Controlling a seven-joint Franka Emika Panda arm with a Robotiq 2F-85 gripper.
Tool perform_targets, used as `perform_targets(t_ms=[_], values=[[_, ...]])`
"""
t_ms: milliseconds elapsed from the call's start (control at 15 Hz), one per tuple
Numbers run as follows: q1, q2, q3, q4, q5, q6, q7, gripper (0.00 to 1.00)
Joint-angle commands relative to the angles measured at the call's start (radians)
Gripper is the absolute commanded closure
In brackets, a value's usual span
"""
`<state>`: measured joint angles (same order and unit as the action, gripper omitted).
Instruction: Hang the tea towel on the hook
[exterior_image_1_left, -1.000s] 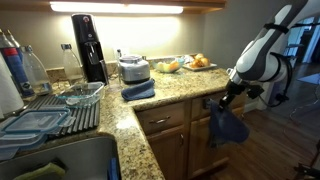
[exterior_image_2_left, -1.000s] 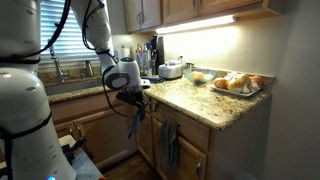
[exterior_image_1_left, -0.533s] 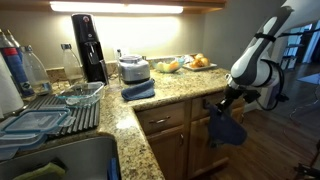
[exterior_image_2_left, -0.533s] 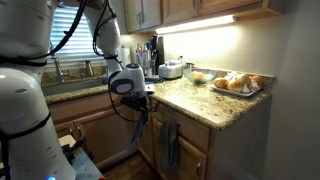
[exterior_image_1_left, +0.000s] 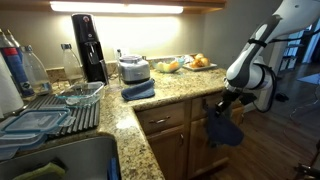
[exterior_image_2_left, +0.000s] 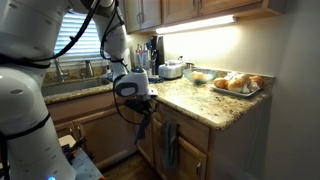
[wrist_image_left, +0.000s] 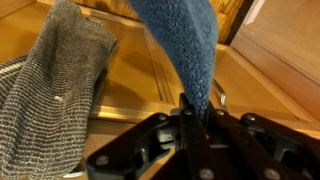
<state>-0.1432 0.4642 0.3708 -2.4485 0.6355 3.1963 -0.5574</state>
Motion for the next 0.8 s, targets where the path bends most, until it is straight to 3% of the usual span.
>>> perform_targets(t_ms=[0,733], values=[[-0.030,0.026,0.016,0.024,-0.009,0.019,-0.025,0.95],[-0.016,0.092,-0.016,0.068,-0.009,0.017,-0.027,0.95]])
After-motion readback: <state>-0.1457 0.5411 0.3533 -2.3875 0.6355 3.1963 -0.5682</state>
